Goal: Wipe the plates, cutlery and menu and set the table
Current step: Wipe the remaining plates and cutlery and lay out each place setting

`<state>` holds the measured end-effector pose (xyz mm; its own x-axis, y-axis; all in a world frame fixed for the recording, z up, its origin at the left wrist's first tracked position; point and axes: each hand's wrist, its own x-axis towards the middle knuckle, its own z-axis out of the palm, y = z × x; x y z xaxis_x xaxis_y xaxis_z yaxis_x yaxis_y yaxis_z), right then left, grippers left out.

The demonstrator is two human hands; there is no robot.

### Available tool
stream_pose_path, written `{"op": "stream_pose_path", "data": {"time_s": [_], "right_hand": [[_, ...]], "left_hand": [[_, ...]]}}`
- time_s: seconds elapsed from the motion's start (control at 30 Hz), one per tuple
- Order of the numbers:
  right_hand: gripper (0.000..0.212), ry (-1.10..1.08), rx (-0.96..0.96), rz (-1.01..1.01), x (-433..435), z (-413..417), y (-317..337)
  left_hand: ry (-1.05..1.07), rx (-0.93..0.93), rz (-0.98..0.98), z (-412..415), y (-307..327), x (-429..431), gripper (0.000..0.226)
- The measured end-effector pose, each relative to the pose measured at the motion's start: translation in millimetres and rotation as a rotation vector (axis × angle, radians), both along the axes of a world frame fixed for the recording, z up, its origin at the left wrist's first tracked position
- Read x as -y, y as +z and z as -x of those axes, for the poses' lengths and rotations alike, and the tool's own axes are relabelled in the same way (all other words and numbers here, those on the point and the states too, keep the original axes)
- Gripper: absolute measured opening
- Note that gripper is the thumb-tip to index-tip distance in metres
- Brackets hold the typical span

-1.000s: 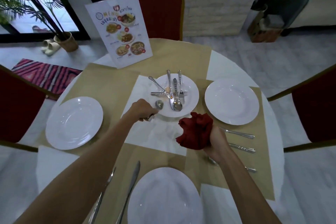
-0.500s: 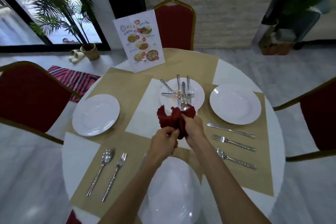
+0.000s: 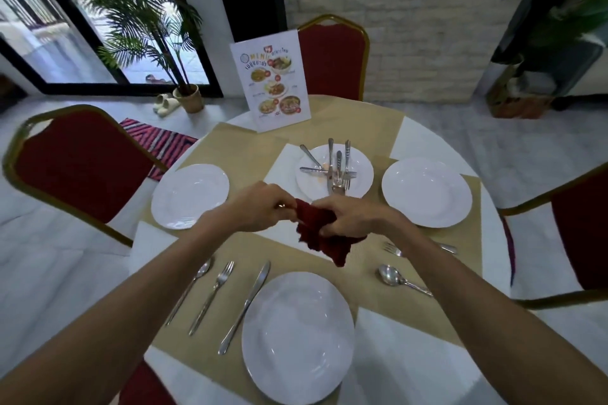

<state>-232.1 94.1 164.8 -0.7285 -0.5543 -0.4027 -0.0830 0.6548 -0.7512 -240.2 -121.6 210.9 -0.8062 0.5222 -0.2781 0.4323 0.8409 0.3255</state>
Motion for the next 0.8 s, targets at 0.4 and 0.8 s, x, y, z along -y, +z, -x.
{"op": "stream_pose_path", "data": {"time_s": [0.4, 0.8], "right_hand": [[0.018, -1.278, 0.039, 0.675, 0.4, -18.7, -31.7], [0.017, -0.965, 0.07, 0.607, 25.6, -45.5, -24.8]], "left_hand": [[0.486, 0.032, -0.38, -61.0, -50.0, -53.6, 0.025], [0.655, -0.194, -0.499, -46.3, -50.2, -50.8, 0.031]]}}
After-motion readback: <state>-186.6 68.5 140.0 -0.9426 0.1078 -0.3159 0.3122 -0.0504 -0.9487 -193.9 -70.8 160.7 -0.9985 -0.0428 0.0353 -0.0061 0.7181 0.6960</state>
